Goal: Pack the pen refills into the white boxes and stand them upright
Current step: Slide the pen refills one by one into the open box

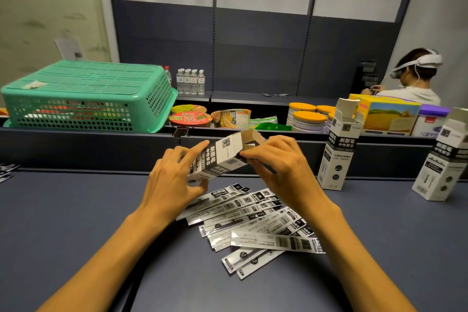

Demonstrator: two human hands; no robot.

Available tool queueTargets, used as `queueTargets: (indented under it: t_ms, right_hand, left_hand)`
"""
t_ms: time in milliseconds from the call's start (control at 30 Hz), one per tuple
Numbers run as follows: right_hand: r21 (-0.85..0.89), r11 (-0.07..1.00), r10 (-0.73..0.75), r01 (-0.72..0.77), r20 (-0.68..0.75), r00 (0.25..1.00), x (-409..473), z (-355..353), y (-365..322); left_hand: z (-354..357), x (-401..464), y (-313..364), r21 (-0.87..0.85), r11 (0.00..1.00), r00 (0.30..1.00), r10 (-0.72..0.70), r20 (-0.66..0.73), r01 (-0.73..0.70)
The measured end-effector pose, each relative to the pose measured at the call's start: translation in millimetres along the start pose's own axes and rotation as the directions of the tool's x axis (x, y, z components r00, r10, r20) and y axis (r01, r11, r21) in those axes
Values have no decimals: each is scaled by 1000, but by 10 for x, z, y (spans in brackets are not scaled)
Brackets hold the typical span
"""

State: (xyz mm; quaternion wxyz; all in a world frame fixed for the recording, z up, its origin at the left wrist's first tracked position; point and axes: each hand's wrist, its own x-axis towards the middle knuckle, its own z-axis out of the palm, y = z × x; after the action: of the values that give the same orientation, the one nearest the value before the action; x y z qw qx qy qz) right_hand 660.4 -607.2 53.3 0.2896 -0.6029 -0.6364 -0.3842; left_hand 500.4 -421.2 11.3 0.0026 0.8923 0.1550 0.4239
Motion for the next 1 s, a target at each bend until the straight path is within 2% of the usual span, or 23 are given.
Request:
queueTargets:
  t_ms: [100,167,300,367,433,500,600,667,800,1000]
  right_hand:
    - [38,999,-8,5,66,998,-19,16,-22]
    - [76,997,26,-30,50,998,-29,-20,-14]
    - [189,968,179,-167,-52,982,-44,-145,34]
    - [216,946,251,-240,-23,968,-80,-184,104]
    - [223,915,330,-336,66,942,-133,-186,198]
    - [202,874,399,-441,219,891,-198,-144,300]
    - [99,847,421,-522,475,773,-314,-21,396]
    - [46,843,414,-536,581,701,-377,71,398]
    - [44,835,373,-549,687,623,-389,254,320]
    - [125,843,292,-523,710,641,-274,404,109]
  left_hand:
    - [-5,-5,-12,-6,1000,1000,-9,-5,9]
    - [-7,-8,-21,-13,1000,1000,-17,-2,17]
    - [-2,-7,-39,-28,999,999,-37,10,37]
    - [-4,-8,-51,-37,998,998,-53,15,54]
    - [-8,-6,-61,-48,997,998,-64,16,65]
    - [-14,-2,-69,-60,996,997,-69,17,70]
    - [-20,2,-74,-73,995,997,-70,17,72]
    - [-19,0,-75,-80,994,997,-71,17,72]
    - [-16,-4,-85,-89,993,997,-74,19,76]
    - [-16,-6,-89,-92,993,997,-76,20,78]
